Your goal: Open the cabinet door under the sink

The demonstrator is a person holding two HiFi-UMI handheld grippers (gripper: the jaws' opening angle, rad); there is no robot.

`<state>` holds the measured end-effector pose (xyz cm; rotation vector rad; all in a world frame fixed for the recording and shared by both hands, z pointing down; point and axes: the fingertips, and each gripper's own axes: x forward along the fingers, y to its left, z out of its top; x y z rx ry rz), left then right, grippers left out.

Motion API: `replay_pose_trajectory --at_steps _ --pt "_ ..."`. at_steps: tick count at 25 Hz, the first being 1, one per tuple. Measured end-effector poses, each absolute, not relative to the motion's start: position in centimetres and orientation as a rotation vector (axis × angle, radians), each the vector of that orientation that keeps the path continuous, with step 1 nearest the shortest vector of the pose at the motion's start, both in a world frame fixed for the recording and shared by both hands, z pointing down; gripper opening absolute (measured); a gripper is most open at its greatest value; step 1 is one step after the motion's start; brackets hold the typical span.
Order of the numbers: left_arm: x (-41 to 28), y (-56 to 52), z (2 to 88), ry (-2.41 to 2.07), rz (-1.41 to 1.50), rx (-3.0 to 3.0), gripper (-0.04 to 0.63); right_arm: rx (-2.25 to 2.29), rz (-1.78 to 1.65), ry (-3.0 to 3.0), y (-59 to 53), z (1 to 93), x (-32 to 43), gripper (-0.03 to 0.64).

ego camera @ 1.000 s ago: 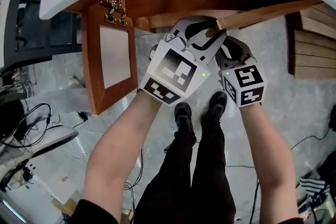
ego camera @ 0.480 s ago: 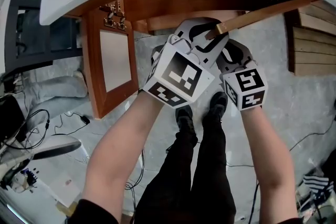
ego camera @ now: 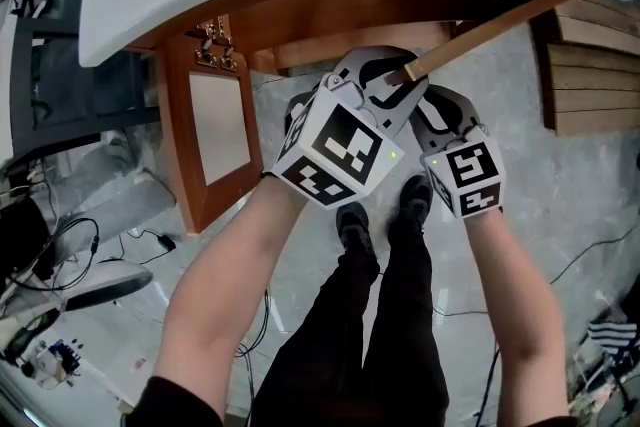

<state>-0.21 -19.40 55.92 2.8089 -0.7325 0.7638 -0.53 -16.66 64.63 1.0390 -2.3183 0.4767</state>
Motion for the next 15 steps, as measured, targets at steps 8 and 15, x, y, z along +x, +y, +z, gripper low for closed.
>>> replay_pose_trajectory --at_steps 8,15 --pt "1.0 -17.5 55.6 -0.730 0.718 2.783 0.097 1.282 0.576 -2.235 -13.7 62.8 5.7 0.080" --pt "2.1 -15.8 55.4 -0.776 0.712 2.730 0.100 1.339 0.598 -2.208 -10.7 61.5 8.3 0.051"
